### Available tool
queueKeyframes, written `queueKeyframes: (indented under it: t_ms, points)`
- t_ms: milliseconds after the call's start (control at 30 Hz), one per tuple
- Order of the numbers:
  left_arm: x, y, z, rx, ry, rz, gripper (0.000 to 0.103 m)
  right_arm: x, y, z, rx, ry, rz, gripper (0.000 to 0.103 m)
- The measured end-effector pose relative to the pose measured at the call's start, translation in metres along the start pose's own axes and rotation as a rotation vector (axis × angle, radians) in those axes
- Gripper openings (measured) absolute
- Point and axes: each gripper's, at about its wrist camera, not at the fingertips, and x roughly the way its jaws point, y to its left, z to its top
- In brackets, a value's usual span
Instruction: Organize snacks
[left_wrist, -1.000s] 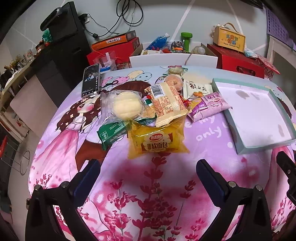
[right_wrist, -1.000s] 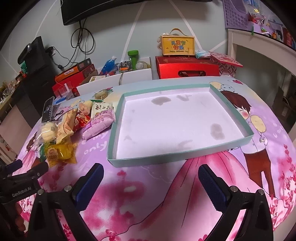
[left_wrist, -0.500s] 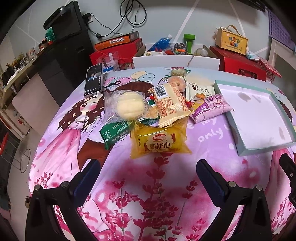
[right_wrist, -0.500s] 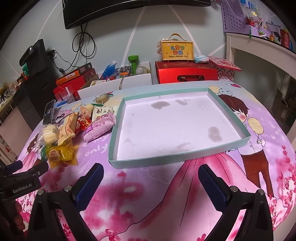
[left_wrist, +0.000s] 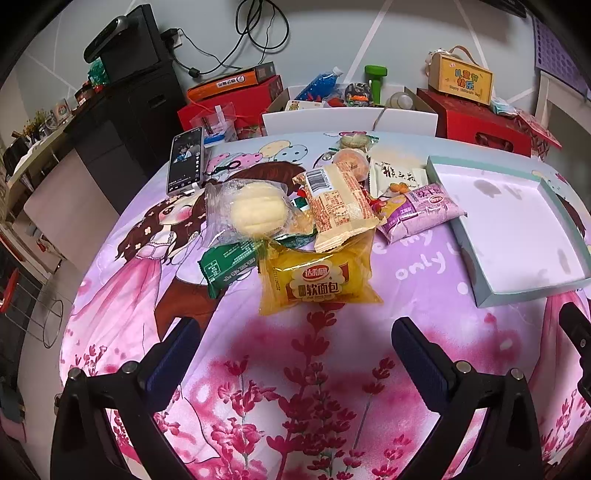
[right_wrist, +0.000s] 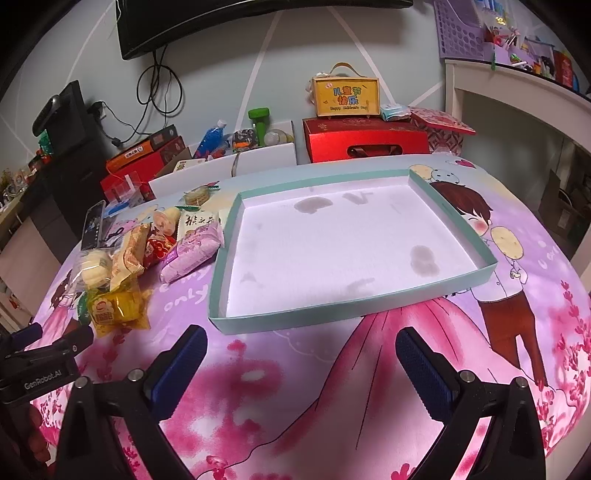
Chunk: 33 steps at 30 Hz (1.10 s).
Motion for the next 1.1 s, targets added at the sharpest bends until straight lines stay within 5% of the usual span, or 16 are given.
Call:
queueKeyframes:
  t_ms: [1100]
  points:
    - [-0.0017,-0.0039,0.0002,0.015,-0.006,0.020,0.103,-0.0016,0.0010,-0.0017,-0.001,-0.003,-0.010,0.103]
